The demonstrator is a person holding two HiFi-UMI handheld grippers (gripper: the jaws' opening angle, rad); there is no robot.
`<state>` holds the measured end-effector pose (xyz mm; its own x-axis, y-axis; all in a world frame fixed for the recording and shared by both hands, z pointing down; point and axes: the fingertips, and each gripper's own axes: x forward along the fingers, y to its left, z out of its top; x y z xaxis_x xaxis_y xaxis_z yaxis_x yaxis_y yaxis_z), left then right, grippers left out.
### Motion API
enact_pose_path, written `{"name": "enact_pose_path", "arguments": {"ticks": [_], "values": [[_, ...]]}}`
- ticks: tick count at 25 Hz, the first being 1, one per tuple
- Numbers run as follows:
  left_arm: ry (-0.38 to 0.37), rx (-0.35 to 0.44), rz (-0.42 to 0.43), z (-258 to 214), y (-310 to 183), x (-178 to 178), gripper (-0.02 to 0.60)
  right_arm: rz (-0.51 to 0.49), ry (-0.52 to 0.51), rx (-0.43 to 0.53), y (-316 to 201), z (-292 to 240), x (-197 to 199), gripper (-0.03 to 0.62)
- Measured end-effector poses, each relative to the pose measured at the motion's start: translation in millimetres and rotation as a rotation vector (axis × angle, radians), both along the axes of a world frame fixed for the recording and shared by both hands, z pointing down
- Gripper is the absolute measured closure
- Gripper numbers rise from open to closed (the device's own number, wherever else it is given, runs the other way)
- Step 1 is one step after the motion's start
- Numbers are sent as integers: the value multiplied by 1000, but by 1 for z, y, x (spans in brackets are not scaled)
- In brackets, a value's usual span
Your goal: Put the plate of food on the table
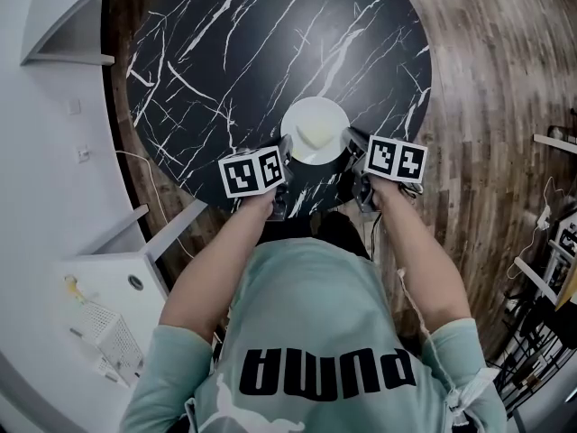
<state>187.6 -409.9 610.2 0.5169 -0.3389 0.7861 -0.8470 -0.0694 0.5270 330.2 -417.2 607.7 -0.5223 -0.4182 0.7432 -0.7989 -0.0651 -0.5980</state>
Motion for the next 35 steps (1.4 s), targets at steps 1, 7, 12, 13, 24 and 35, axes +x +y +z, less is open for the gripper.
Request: {"name": "enact_pose_path", "arguments": {"ticks": [1, 7, 12, 13, 24, 35], "values": [[-3, 0, 2, 1, -1, 0, 526, -2, 4, 0, 0, 1, 0, 562], [-12, -5, 10, 6, 0, 2, 525, -11, 38, -2, -1, 6, 1, 562], [-18, 0, 12, 14, 2, 4, 515, -41, 92, 27, -3, 6, 1, 562], [-21, 10, 17, 14, 2, 5, 513, -49, 104, 36, -3, 6, 1, 562], [-114, 187, -17, -19, 9, -19, 559, -109, 225, 187, 1, -18, 19, 551], [-258, 686, 47, -188, 90, 3, 575, -351, 257, 696, 69, -167, -7, 586]]}}
